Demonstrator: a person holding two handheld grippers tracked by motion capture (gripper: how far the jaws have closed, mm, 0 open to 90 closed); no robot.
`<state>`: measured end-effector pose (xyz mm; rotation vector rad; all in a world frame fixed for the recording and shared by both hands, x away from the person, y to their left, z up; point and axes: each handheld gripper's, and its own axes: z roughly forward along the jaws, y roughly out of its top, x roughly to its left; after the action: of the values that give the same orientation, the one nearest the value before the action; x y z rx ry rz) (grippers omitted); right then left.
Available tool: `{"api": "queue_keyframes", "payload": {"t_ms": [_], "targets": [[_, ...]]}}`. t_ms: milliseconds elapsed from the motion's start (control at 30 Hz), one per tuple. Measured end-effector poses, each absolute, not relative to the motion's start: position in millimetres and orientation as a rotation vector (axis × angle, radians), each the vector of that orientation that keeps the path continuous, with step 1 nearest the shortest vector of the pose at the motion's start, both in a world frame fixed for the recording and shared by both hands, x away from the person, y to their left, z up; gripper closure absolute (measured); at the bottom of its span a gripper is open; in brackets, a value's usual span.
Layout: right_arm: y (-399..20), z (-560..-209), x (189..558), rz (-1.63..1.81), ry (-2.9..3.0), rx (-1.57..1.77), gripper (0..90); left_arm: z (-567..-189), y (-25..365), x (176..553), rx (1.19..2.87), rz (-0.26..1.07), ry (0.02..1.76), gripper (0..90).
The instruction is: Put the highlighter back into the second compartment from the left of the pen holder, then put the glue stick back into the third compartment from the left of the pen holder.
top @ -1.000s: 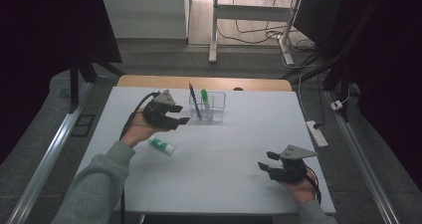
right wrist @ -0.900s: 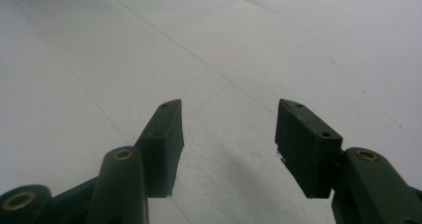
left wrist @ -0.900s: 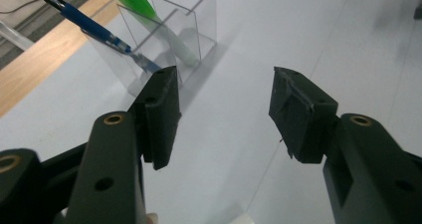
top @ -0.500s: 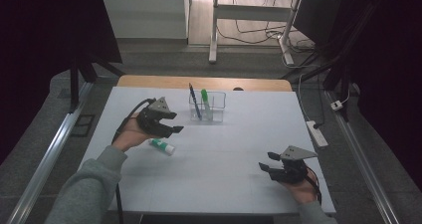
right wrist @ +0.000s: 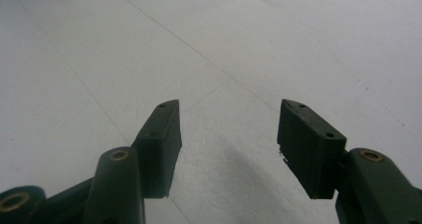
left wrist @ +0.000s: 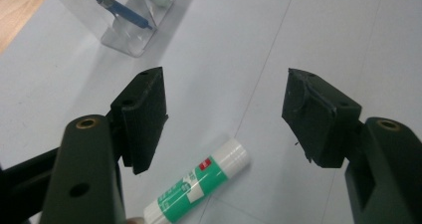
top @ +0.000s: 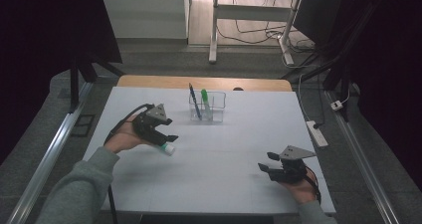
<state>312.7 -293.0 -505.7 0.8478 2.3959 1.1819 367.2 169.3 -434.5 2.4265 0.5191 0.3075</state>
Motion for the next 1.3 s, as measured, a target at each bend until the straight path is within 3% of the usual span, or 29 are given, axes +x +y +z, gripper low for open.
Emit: {"api": "queue_keyframes", "payload": {"t_ms": [733, 1300], "targets": [[-293.1, -505.4, 312.4, 1.179, 2.394, 0.848, 41.9, -446.2, 165.9, 368.5, 2.623, 0.236, 0.377, 31.8], [-294.7, -506.2, 309.9, 1.172, 2.398, 0.847, 41.8, -467.9, 172.8, 381.8, 2.716, 0.183, 0.368, 32.5]]}}
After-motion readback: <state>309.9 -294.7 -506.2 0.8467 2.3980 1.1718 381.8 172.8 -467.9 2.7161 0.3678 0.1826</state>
